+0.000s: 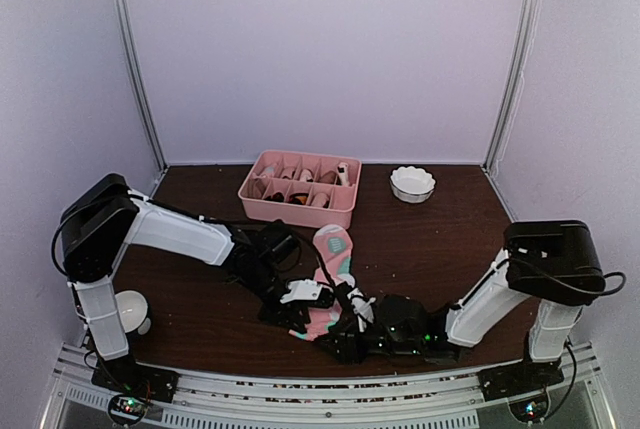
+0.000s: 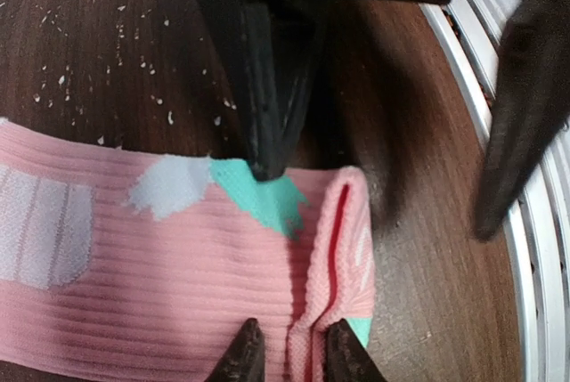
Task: Roll the socks
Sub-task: Roll the sock at the center of the board.
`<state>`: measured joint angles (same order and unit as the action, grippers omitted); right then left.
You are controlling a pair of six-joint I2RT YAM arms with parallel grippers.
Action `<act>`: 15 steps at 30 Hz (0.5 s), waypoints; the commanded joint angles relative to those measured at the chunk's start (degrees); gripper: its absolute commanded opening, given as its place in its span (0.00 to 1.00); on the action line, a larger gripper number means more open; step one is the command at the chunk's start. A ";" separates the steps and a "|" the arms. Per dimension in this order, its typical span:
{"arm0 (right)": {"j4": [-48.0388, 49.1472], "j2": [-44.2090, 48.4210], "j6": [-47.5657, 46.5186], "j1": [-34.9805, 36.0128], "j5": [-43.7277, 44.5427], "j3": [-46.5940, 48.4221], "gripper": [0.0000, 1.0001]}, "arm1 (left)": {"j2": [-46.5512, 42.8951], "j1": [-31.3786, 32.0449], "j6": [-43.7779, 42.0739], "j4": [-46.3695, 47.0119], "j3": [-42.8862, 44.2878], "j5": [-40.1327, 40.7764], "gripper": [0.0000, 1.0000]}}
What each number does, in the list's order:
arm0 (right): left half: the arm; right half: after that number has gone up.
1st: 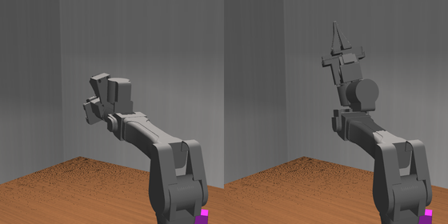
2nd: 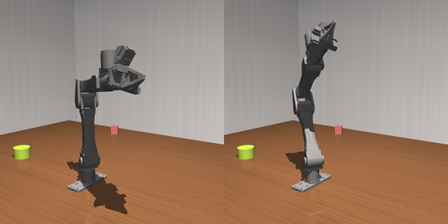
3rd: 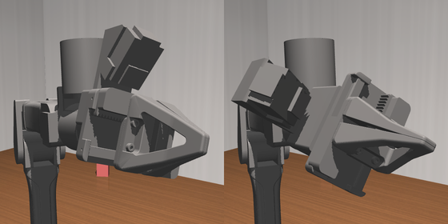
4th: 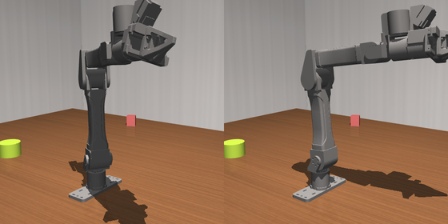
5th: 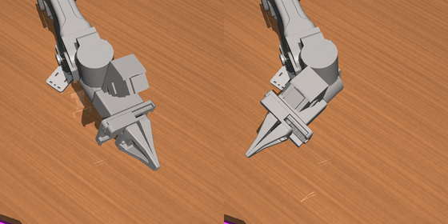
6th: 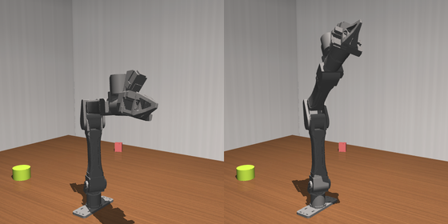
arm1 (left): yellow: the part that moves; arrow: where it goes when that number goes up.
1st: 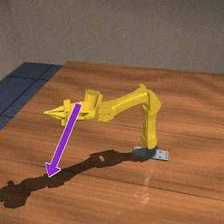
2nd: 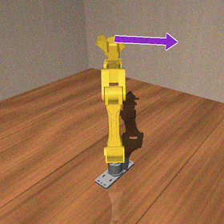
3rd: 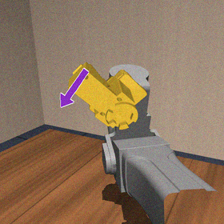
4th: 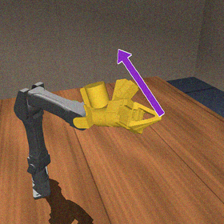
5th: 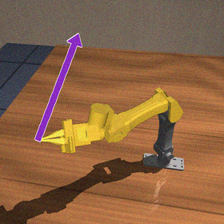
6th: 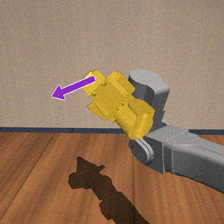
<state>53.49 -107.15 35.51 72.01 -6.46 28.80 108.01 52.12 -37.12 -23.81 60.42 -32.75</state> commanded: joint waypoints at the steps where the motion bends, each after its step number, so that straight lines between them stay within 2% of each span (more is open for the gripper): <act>1: -11.69 5.88 -8.99 4.69 11.36 -2.52 1.00 | 2.52 -0.25 0.83 -0.64 -0.84 5.17 0.26; 6: -17.15 12.43 -11.81 8.44 25.96 -5.27 1.00 | 2.29 -0.22 1.05 -1.06 -0.49 4.96 0.25; 8: -21.18 16.74 -10.58 11.12 39.02 -6.78 1.00 | 2.15 -0.26 1.15 -1.51 -0.31 4.49 0.25; 10: -27.03 20.00 -5.02 13.38 55.26 -7.03 1.00 | 1.96 -0.26 1.17 -1.96 -0.21 3.89 0.25; 11: -29.15 21.32 -1.46 14.31 59.45 -7.19 1.00 | 1.95 -0.26 1.12 -2.21 -0.15 3.53 0.25; 14: -16.29 24.60 -1.88 15.82 65.32 -14.38 0.99 | 2.22 -0.26 1.09 -3.14 0.57 2.84 0.25; 15: -13.52 25.42 -6.24 15.72 64.59 -15.41 1.00 | 2.40 -0.31 1.17 -3.68 1.09 2.40 0.25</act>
<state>33.58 -84.88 30.94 86.72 41.50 19.49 108.01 52.12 -36.47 -24.08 60.62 -32.60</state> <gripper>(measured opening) 0.995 0.251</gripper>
